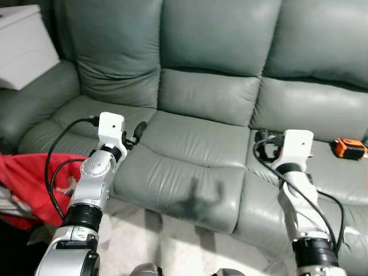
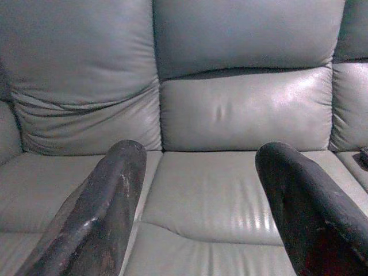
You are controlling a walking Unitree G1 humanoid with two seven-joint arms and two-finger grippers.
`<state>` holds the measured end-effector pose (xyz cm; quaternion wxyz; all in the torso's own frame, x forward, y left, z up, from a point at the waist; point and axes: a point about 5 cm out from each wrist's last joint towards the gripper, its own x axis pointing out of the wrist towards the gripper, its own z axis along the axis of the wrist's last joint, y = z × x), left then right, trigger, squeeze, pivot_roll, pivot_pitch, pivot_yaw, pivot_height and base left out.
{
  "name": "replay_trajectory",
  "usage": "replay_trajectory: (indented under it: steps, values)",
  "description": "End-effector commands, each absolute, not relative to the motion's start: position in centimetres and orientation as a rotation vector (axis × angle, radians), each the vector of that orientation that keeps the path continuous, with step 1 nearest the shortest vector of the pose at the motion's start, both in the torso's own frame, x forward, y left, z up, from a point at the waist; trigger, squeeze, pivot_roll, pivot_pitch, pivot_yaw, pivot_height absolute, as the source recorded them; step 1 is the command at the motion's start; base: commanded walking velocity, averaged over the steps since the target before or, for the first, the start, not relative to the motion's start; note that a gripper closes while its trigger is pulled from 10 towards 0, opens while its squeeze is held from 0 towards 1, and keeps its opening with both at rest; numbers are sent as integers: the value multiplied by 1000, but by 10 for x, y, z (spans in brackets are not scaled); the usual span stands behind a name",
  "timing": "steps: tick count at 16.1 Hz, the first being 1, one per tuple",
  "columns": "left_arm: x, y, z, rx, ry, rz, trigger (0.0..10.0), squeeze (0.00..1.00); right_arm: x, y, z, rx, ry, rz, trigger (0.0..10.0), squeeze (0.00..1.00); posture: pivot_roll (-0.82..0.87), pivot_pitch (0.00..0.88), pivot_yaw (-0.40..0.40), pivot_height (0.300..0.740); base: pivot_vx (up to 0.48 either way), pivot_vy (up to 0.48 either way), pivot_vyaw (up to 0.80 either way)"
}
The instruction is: Hang hanger
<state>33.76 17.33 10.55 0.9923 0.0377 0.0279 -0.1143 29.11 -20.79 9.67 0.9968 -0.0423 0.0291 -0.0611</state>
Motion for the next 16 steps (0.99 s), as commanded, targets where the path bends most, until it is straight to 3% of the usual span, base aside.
replay_trajectory:
  steps: [1, 4, 7, 9, 13, 16]
  values:
    - [334, 178, 103, 80, 72, -214, 10000, 0, 286, -209, 95, -74, 66, -125, 10000, 0, -107, 0, 56, 740, 0, 0, 0]
    - [311, 196, 88, 149, 94, -211, 10000, 0, 260, -210, 83, -62, 111, -117, 10000, 0, -110, 0, 67, 740, 0, 0, 0]
    - [262, 243, 62, 205, 177, -91, 10000, 0, 194, -215, 59, -104, 199, -91, 10000, 0, -100, 0, 76, 740, 0, 0, 0]
    - [248, 248, 57, 201, 203, -69, 10000, 0, 176, -214, 52, -118, 236, -83, 10000, 0, -94, 0, 66, 740, 0, 0, 0]
    - [243, 242, 64, 183, 184, -93, 10000, 0, 170, -202, 65, -220, 224, 23, 10000, 0, -96, 0, 35, 740, 0, 0, 508]
    - [247, 257, 65, 203, 203, -35, 10000, 0, 189, -222, 84, -264, 166, -36, 10000, 0, -99, 0, 13, 740, 0, 0, 800]
